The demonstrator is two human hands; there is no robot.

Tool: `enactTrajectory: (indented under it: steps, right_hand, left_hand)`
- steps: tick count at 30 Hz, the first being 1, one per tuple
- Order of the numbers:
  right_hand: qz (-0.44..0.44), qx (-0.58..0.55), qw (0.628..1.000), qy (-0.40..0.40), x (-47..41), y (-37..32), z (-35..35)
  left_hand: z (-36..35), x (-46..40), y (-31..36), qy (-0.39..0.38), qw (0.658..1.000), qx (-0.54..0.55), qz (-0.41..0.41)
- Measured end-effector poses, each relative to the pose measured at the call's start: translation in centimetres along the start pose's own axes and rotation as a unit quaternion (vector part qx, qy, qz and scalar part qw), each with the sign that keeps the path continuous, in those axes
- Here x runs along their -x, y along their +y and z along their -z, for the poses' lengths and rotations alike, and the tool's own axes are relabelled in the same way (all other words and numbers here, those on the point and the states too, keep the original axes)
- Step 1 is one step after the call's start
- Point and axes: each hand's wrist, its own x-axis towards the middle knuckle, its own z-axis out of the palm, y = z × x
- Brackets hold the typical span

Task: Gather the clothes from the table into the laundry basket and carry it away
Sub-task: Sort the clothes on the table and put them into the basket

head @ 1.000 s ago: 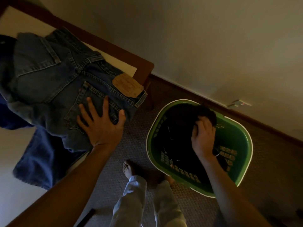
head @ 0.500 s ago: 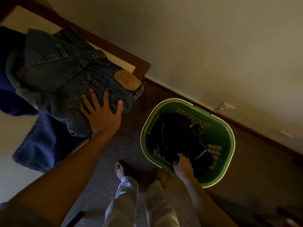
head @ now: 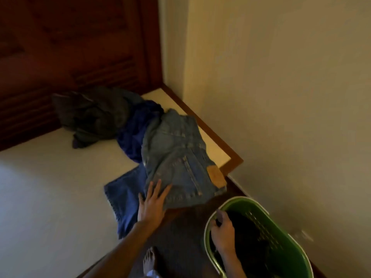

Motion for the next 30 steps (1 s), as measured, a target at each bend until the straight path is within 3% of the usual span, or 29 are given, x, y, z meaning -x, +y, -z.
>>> enactTrajectory:
  steps: [3,6,10,14,18,20,22,25,26,28,30]
  right_hand:
    - [0.065,0.031,0.997,0.010,0.0,-4.5,-2.0]
    - [0.132,0.141,0.981,-0.010,-0.2,-8.3,-5.0]
    - [0.090,0.235,0.961,-0.117,1.2,-11.7,-9.7]
    - [0.097,0.218,0.955,-0.174,3.2,-13.9,-13.2]
    - [0.089,0.064,0.960,-0.259,6.6,-18.0,-16.2]
    - [0.104,0.041,0.937,-0.331,8.0,-19.4,-18.4]
    - [0.133,0.098,0.891,-0.422,9.8,-20.4,-20.9]
    - [0.211,0.188,0.815,-0.506,11.2,-22.5,-23.7]
    - [0.236,0.192,0.805,-0.510,10.9,-23.6,-24.4]
    - [0.268,0.167,0.822,-0.474,9.0,-26.6,-25.6]
    - [0.319,0.138,0.855,-0.385,6.2,-30.7,-26.5]
  left_hand:
    - [1.0,2.3,-3.8,-0.012,0.998,0.043,-0.037]
    - [3.1,4.0,-7.0,-0.031,0.993,0.099,-0.059]
    - [5.3,5.9,-10.1,-0.011,0.989,0.146,-0.013]
    - [8.8,8.1,-13.8,0.026,0.961,0.274,0.011]
    - [13.3,10.8,-18.7,0.161,0.889,0.425,0.051]
    - [15.8,11.8,-21.3,0.233,0.853,0.462,0.067]
    - [17.5,12.3,-24.2,0.294,0.828,0.465,0.106]
    - [18.3,12.6,-28.4,0.354,0.827,0.362,0.245]
    - [18.0,12.6,-29.3,0.365,0.819,0.340,0.282]
    - [16.9,11.9,-29.8,0.350,0.818,0.328,0.317]
    - [14.8,10.2,-29.0,0.275,0.852,0.315,0.315]
